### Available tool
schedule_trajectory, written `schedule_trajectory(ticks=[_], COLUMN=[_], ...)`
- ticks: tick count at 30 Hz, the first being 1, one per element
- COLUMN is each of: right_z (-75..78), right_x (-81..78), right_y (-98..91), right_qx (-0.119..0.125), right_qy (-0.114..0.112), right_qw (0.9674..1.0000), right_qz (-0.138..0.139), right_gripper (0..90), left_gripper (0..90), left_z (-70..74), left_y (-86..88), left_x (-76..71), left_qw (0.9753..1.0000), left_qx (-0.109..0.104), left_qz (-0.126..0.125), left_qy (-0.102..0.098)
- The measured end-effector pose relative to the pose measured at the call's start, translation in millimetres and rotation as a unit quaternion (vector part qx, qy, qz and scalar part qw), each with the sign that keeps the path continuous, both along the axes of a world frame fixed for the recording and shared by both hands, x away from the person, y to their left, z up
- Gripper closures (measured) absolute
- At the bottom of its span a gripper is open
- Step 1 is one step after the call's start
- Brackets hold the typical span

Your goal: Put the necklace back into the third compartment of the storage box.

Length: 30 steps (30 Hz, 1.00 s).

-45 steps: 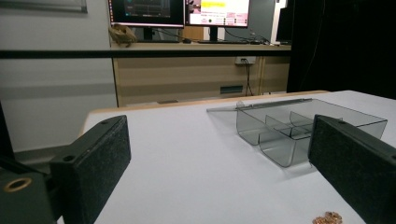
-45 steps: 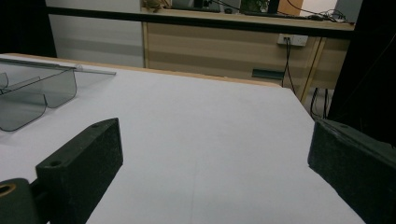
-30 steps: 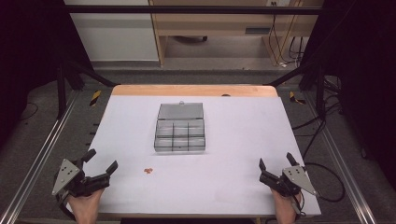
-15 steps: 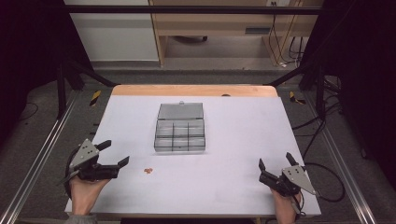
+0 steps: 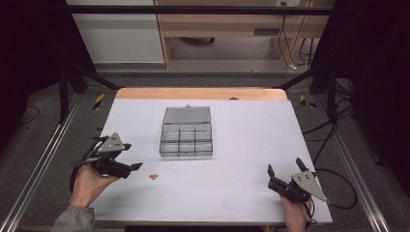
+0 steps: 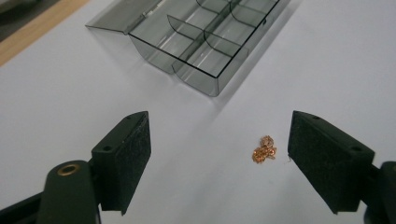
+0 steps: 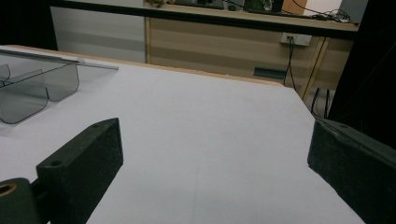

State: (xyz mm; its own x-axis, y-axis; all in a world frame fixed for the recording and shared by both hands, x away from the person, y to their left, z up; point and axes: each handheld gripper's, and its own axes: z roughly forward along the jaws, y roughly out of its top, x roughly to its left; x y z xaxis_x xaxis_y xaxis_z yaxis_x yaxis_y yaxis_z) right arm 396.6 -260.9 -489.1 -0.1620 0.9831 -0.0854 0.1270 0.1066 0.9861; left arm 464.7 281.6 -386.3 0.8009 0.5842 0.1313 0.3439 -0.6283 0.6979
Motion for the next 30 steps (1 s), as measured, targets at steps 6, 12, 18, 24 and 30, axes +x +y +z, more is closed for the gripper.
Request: schedule_trajectory(ticks=[6,12,18,24,30], right_z=[0.0,0.1,0.1,0.2,0.1], right_x=[0.0,0.1,0.2,0.3,0.5], right_y=[0.1,0.3,0.5,0.6,0.7], right_qx=[0.000,0.000,-0.002,-0.002,-0.004], right_qy=[0.000,0.001,0.002,0.004,0.003], right_qw=[1.0000,1.0000,1.0000,1.0000,1.0000], right_qz=[0.000,0.001,0.001,0.002,0.003], right_gripper=[3.8,3.8,3.8,3.8,3.9], left_gripper=[23.4,27.3,30.3,38.4,44.6], left_z=[-0.7,-1.6,-4.3,-10.8,-24.7], left_y=[-13.8,-27.0,-37.9,-46.4,-56.2], left_x=[9.9,15.7,23.0,29.3,32.8], left_qw=[0.9985,0.9934,0.9829,0.9715,0.9567], left_qx=[0.040,0.090,0.148,0.189,0.224], left_qz=[-0.026,-0.056,-0.081,-0.104,-0.132], left_qy=[0.029,0.045,0.073,0.099,0.131])
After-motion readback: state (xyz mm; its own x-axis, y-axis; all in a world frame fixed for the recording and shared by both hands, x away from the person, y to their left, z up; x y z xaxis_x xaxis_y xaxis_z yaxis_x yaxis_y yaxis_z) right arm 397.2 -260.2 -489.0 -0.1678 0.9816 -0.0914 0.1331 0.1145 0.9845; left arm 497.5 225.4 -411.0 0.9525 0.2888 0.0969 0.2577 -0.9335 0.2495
